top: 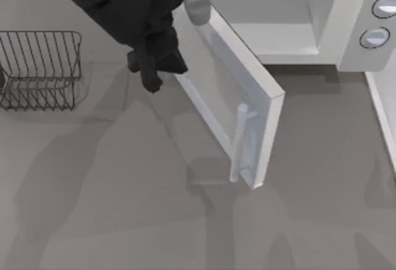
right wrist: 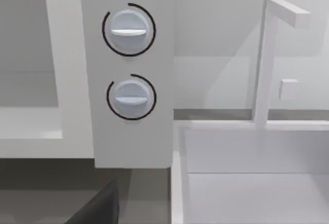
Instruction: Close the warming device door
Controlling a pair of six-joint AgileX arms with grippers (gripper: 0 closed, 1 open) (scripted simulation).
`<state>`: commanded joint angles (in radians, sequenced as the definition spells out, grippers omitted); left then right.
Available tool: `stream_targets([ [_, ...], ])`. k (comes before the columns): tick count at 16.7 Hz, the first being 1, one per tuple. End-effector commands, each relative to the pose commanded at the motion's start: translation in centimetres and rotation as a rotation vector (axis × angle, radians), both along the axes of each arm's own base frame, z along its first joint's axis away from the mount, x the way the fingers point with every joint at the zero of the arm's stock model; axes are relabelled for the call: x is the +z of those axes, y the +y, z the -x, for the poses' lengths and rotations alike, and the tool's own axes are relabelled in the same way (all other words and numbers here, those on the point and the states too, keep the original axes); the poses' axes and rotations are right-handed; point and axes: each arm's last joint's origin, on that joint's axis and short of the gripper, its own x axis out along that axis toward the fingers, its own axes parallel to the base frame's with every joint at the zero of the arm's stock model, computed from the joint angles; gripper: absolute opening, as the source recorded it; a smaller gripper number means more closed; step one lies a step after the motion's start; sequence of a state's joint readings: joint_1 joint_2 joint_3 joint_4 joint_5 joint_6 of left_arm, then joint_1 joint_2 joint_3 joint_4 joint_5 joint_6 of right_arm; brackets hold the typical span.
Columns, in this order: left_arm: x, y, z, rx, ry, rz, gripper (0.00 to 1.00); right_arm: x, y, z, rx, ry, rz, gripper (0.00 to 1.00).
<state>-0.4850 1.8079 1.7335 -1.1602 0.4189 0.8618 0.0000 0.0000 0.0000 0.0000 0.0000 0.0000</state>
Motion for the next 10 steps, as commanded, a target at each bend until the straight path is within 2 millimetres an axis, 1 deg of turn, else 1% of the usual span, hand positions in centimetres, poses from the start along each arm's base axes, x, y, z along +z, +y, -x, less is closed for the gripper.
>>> stream_targets([
  [7, 0.0, 0.07, -0.04, 0.002, 0.0, 0.0, 0.0, 0.0, 0.0, 0.0, 0.0, 0.0, 0.0, 1.0],
  [10, -0.01, -0.47, -0.04, 0.002, 0.001, 0.0, 0.0, 0.0, 0.0, 0.0, 0.0, 0.0, 0.0, 1.0],
])
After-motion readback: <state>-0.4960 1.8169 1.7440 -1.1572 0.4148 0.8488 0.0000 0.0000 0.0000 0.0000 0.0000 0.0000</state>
